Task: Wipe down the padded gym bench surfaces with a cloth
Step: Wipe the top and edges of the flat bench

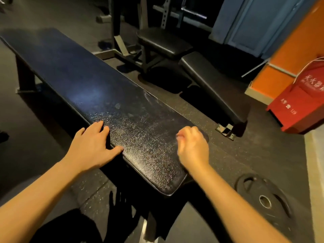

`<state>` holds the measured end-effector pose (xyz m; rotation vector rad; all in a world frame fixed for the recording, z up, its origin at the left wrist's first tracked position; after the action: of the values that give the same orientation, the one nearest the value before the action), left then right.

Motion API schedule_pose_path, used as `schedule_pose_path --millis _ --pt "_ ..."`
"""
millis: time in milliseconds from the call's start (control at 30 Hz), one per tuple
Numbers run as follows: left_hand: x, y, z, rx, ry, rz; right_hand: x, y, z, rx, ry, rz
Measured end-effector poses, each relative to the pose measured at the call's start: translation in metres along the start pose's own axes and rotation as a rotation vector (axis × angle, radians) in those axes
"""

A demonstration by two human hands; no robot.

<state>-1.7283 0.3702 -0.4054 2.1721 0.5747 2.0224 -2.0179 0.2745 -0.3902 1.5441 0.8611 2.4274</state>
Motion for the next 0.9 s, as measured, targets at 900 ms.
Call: schedule_pose_path --millis 900 --pt "-0.006 -0.009 0.007 0.109 -0.135 -0.059 -0.048 0.048 0.077 0.203 -0.044 0.104"
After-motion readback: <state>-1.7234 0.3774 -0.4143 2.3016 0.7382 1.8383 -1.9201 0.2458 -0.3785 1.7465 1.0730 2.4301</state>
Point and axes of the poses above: each hand's wrist, its own y-axis towards the middle knuckle, its own x-axis out of the back of the hand, z = x × y, the point moved 1 cm from there along y, towards the middle knuckle, and after that the axes turned 14 degrees about -z, right-handed, at the moved point
